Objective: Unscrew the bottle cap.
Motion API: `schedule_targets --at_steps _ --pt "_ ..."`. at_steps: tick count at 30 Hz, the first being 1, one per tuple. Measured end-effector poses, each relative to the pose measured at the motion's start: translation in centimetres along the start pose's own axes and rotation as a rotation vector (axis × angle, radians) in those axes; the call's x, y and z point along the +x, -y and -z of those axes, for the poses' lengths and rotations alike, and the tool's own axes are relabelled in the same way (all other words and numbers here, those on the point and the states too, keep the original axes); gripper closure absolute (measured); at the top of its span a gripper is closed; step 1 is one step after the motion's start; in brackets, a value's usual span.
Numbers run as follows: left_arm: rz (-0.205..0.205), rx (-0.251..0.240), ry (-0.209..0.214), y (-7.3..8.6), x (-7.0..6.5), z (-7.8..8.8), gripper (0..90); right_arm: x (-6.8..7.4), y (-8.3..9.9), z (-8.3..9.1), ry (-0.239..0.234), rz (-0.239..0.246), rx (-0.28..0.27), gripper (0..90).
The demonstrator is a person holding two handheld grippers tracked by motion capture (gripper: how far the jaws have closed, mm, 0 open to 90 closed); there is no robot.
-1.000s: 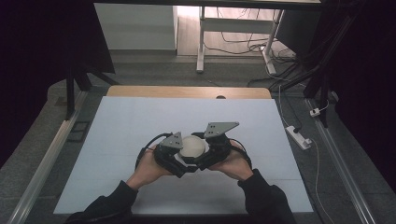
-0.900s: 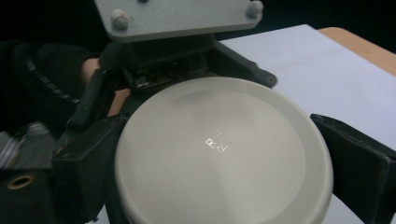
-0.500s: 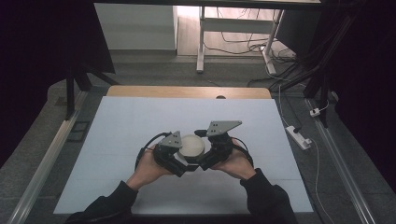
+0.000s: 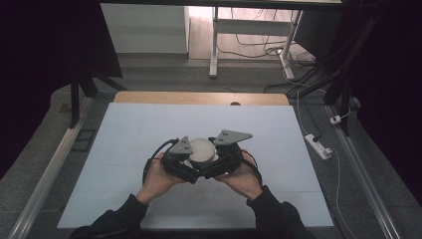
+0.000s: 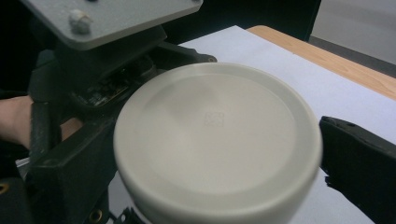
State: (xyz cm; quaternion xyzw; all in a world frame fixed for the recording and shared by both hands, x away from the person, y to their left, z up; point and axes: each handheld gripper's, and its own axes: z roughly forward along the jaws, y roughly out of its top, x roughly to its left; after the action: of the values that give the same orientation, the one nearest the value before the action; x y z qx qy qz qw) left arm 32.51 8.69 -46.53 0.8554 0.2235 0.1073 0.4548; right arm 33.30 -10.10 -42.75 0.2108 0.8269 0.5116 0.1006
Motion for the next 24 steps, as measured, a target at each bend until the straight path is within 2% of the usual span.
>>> schedule_targets --at_steps 2,6,9,10,12,15,19,24 --pt "-0.005 0.001 0.0 -0.1 -0.2 -0.1 7.4 0.1 0.1 -0.1 -0.001 0.007 -0.007 6.2" --pt "-0.016 0.004 0.011 -0.1 -0.1 0.0 7.4 0.3 0.1 -0.1 0.002 0.021 -0.009 7.0" --pt "-0.026 0.005 0.033 -0.1 -0.1 0.0 7.4 0.1 0.1 0.0 -0.02 0.027 -0.006 7.1" --pt "-0.028 0.004 0.041 -0.1 -0.1 0.0 7.4 -0.2 0.1 0.1 -0.048 0.036 -0.001 7.2" --pt "-0.036 0.007 0.064 -0.1 0.0 0.0 7.4 -0.3 0.1 0.2 -0.06 0.038 0.001 7.2" --pt "-0.044 0.004 0.098 -0.1 0.1 0.0 7.4 -0.6 0.1 0.4 -0.112 0.058 0.003 7.3" --pt "-0.059 0.004 0.146 0.0 0.2 0.0 7.4 -0.8 0.1 0.5 -0.145 0.071 0.005 7.3" --pt "-0.075 -0.003 0.224 0.1 0.4 0.1 7.4 -0.9 0.0 0.9 -0.217 0.108 0.007 7.4"
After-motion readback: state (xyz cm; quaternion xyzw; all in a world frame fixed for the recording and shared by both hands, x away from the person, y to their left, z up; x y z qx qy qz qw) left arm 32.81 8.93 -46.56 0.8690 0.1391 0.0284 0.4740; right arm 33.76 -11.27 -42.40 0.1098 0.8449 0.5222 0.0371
